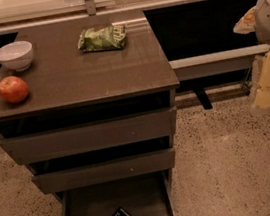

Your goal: Pick rxbar blueberry from bottom drawer and place on counter

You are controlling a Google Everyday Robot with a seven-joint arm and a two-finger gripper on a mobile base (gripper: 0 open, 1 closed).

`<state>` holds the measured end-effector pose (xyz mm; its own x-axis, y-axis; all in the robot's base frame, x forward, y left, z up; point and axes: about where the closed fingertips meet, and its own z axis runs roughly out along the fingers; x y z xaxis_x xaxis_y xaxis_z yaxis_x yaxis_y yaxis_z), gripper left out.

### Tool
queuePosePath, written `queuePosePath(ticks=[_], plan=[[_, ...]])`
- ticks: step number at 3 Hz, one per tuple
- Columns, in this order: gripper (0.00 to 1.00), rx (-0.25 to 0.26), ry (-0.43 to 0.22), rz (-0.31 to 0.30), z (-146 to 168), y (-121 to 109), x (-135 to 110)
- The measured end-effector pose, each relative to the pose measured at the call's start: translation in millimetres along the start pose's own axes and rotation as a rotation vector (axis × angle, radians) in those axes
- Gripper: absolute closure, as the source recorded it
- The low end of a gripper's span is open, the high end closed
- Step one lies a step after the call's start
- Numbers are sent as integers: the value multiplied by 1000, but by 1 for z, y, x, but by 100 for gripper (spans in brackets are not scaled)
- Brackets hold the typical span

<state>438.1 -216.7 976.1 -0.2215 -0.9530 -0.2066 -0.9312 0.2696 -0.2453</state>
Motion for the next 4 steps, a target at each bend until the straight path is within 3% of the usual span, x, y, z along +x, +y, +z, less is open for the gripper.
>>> queuePosePath(ticks=[1,2,3,4], plan=[[0,0,0,0,0,0,0],[0,-53,-36,5,22,-4,-1],[0,-67,-62,54,61,5,-11],[0,-86,-147,-7,126,55,-48]])
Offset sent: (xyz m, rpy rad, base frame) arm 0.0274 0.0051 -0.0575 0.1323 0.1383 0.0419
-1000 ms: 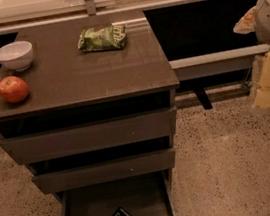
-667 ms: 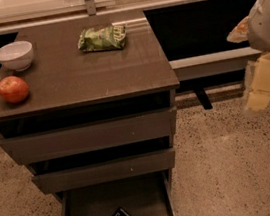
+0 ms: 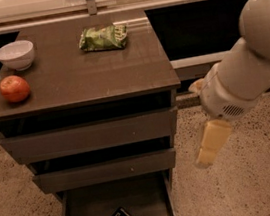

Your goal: Pick rxbar blueberry from bottom drawer and place on counter

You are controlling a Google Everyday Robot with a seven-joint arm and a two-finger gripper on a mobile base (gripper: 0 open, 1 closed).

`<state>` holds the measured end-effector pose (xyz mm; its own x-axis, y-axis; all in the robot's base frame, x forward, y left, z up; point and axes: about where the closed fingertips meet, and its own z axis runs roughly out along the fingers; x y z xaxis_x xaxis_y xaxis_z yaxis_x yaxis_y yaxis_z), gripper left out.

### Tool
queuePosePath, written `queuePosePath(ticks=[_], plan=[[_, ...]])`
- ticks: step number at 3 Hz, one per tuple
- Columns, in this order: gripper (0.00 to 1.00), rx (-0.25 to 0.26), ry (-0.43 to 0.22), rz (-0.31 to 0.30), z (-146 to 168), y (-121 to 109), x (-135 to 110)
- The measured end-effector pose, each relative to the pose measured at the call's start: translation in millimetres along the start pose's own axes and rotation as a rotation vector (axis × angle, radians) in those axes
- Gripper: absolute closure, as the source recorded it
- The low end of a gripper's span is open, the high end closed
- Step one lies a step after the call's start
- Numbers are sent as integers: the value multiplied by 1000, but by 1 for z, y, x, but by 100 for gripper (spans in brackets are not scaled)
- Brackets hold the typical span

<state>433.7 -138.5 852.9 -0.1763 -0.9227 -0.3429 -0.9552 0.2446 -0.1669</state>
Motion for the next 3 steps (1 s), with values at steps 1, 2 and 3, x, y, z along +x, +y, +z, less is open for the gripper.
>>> queuePosePath(ticks=[1,2,3], plan=[[0,5,5,3,11,2,1],[0,-84,-85,49,41,2,-25],[0,-113,-157,87,80,40,-54]])
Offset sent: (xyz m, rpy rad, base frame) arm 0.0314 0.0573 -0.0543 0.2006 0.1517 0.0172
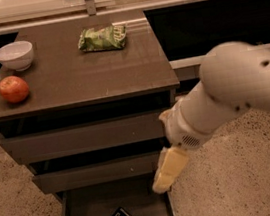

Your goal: Pick rxbar blueberry from bottom drawer and place on counter

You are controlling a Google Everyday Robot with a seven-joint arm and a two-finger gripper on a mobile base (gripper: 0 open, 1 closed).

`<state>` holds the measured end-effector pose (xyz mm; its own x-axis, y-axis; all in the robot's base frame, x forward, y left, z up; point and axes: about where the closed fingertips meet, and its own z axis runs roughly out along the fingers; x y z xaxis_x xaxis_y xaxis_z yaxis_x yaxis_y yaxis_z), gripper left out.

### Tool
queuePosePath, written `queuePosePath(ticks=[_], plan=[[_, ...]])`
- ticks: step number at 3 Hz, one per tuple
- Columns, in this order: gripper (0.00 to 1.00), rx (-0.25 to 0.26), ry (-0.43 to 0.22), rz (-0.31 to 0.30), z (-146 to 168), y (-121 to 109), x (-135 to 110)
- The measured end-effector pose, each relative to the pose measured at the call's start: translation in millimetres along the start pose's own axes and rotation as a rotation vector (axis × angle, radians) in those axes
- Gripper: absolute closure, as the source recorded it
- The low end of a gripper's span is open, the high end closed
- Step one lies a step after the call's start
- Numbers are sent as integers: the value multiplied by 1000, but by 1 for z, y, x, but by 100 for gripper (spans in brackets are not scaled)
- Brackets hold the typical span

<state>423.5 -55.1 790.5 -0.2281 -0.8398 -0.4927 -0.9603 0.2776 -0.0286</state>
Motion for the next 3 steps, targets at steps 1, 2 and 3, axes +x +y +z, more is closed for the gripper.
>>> queuePosePath(ticks=[1,2,3], plan=[[0,-20,-55,-38,55,45,-3],[0,25,-109,-75,71,44,-20],[0,-72,-131,-120,82,50,-18]])
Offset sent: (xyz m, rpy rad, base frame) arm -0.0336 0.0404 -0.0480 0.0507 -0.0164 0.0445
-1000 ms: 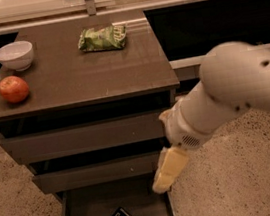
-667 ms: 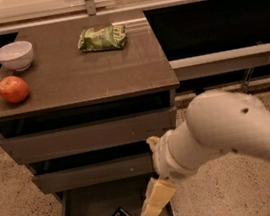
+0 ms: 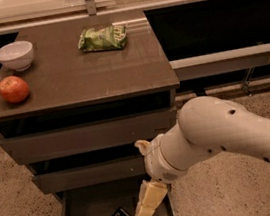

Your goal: Pick rxbar blueberry from bottom drawer and place on counter

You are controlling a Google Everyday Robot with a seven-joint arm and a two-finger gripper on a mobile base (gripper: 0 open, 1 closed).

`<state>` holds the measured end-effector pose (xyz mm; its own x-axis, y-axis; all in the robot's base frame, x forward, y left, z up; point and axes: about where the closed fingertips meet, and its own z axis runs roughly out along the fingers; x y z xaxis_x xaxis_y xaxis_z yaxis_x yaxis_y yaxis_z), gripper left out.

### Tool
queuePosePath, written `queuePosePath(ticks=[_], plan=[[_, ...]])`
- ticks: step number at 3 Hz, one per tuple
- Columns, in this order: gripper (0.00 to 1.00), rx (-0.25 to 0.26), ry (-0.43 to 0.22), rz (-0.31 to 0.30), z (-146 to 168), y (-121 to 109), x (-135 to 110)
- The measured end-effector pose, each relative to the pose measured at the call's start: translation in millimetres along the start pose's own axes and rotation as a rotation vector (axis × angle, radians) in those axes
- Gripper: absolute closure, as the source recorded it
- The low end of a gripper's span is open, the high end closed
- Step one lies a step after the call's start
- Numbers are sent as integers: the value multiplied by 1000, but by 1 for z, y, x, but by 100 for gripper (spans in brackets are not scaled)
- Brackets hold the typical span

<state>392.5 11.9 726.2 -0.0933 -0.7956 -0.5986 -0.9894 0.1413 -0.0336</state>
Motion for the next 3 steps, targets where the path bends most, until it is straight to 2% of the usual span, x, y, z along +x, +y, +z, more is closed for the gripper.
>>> queuePosePath(ticks=[1,2,3], plan=[[0,-112,-22,-29,51,33,23],[0,-161,-92,-38,118,72,60],[0,-154,-149,12,143,66,64]])
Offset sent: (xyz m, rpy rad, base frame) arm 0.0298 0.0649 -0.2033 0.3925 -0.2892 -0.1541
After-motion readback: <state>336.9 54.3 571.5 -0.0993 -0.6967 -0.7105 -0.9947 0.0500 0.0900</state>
